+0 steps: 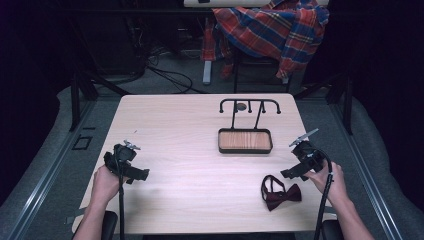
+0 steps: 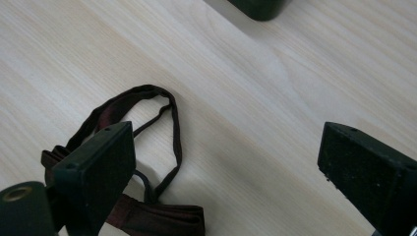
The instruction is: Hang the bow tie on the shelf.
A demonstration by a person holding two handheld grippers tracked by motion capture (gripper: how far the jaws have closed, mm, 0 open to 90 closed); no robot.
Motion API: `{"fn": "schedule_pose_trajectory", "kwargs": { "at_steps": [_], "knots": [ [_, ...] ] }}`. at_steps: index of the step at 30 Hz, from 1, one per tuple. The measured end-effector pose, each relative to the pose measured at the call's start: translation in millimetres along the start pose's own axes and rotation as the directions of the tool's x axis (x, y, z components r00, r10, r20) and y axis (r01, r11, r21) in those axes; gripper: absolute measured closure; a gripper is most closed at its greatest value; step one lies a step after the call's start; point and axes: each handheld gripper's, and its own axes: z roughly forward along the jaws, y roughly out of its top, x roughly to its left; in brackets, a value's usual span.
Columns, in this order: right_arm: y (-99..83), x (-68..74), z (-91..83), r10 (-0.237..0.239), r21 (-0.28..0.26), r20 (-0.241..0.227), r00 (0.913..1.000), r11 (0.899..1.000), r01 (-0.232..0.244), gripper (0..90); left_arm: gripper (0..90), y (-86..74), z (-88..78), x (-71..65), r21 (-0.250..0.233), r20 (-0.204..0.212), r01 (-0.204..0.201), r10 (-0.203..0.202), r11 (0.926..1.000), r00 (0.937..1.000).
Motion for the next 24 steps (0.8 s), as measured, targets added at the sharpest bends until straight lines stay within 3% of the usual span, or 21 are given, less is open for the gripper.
{"fn": "schedule_pose_trajectory", "kwargs": {
  "at_steps": [7,12,13,19,21,22,24],
  "knots": [
    [5.0,7.5,2.7,-0.043,0.004,-0.020,0.9989,0.999,0.044,7.3,0.1,-0.1,-0.3,0.7,0.000,0.001,0.003,-0.003,1.0000,1.0000],
    [6.5,11.2,5.1,-0.031,-0.007,-0.028,0.9991,1.000,0.030,3.4,0.1,-0.6,-1.7,0.4,-0.002,-0.002,0.003,-0.003,1.0000,1.0000],
    [7.2,10.7,4.4,-0.047,0.015,-0.015,0.9988,0.999,0.047,1.1,0.1,-0.6,-1.7,0.4,-0.002,-0.002,0.003,-0.003,1.0000,1.0000],
    [9.7,15.0,11.1,-0.042,0.050,-0.006,0.9991,0.998,0.042,0.0,0.0,-0.6,-2.4,-0.3,-0.009,-0.001,0.004,-0.004,1.0000,1.0000],
    [9.0,19.8,18.4,-0.007,0.001,-0.008,0.9999,1.000,0.007,0.0,0.1,-0.3,-2.2,0.3,-0.011,-0.001,0.007,-0.007,0.9999,1.0000],
    [12.5,18.2,16.0,-0.053,0.063,-0.001,0.9986,0.997,0.053,0.0,0.1,-0.3,-2.2,0.4,-0.011,-0.001,0.007,-0.007,0.9999,1.0000],
    [13.7,20.1,18.8,-0.044,0.054,-0.004,0.9990,0.998,0.044,0.0,0.1,-0.3,-2.1,0.6,-0.012,0.000,0.007,-0.007,0.9999,1.0000]
  ]
}}
